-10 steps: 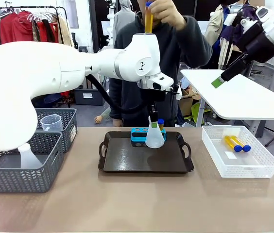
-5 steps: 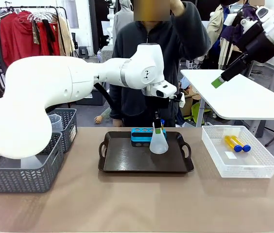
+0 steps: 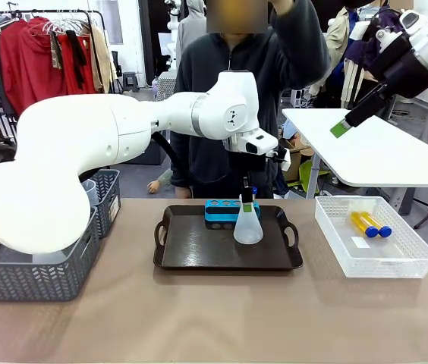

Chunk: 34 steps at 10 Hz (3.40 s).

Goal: Prepare the laboratory tools.
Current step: Pick up one Small flask and place it on the Handle tray, then pick up one Large Measuring Cup and place it on the Handle tray.

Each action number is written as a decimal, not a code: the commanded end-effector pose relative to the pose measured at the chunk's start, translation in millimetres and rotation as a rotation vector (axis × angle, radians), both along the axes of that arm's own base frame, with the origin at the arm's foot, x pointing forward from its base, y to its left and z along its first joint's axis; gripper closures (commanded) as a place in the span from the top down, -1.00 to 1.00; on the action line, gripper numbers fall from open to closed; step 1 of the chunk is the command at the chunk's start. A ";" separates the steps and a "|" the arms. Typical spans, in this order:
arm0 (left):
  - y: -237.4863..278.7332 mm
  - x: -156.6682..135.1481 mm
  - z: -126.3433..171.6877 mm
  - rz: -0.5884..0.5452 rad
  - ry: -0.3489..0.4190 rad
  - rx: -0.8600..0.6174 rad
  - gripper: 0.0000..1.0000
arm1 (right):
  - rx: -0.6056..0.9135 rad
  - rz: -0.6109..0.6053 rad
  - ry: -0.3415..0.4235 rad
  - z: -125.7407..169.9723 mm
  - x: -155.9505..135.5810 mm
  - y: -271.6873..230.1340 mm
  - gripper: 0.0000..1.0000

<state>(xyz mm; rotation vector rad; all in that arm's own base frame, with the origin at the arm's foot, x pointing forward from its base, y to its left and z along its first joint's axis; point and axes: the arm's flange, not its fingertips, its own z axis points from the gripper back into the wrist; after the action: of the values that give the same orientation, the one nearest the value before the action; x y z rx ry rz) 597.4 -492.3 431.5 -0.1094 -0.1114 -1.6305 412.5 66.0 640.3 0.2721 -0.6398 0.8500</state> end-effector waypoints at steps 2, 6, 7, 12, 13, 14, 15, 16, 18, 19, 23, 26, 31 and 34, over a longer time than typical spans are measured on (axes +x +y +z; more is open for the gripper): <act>-10.0 12.3 9.4 -0.021 0.020 -0.007 0.86 | 0.005 0.002 -0.003 0.8 0.0 -0.5 1.00; -5.9 -1.8 32.6 -0.007 -0.025 -0.016 1.00 | 0.005 0.002 -0.003 0.8 0.0 -0.5 1.00; 0.0 -9.0 45.5 0.023 -0.065 -0.006 1.00 | 0.005 0.002 -0.003 0.8 0.0 -0.5 1.00; 59.2 -70.7 118.6 0.234 -0.174 0.037 1.00 | 0.005 0.002 -0.003 0.8 0.0 -0.5 1.00; 83.3 -82.6 132.7 0.301 -0.224 0.063 1.00 | 0.005 0.002 -0.003 0.8 0.0 -0.5 1.00; 100.1 -98.4 150.4 0.379 -0.259 0.086 1.00 | 0.005 0.002 -0.003 0.8 0.0 -0.5 1.00; 115.7 -106.9 161.4 0.477 -0.295 0.099 1.00 | 0.005 0.002 -0.003 0.8 0.0 -0.5 1.00; 138.5 -113.6 175.7 0.553 -0.315 0.106 1.00 | 0.005 0.002 -0.003 0.8 0.0 -0.5 1.00; 183.4 -117.6 195.8 0.714 -0.358 0.115 1.00 | 0.005 0.002 -0.003 0.8 0.0 -0.5 1.00; 204.0 -117.4 204.3 0.785 -0.362 0.107 1.00 | 0.005 0.002 -0.003 0.8 0.0 -0.5 1.00; 279.7 -104.4 214.7 1.048 -0.383 0.097 1.00 | 0.005 0.002 -0.003 0.8 0.0 -0.5 1.00; 287.5 -93.5 223.2 1.021 -0.347 0.105 1.00 | 0.005 0.002 -0.003 0.8 0.0 -0.5 1.00; 293.4 -82.6 218.9 1.087 -0.284 0.132 1.00 | 0.005 0.002 -0.003 0.8 0.0 -0.5 1.00; 352.8 -54.7 203.7 1.358 -0.150 0.023 1.00 | 0.005 0.002 -0.003 0.8 0.0 -0.5 1.00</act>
<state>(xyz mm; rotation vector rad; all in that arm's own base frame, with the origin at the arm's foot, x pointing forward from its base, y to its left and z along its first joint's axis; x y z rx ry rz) 538.1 -150.9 635.8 0.1715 -0.2063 -0.3747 412.5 65.7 640.2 0.2719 -0.6396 0.8493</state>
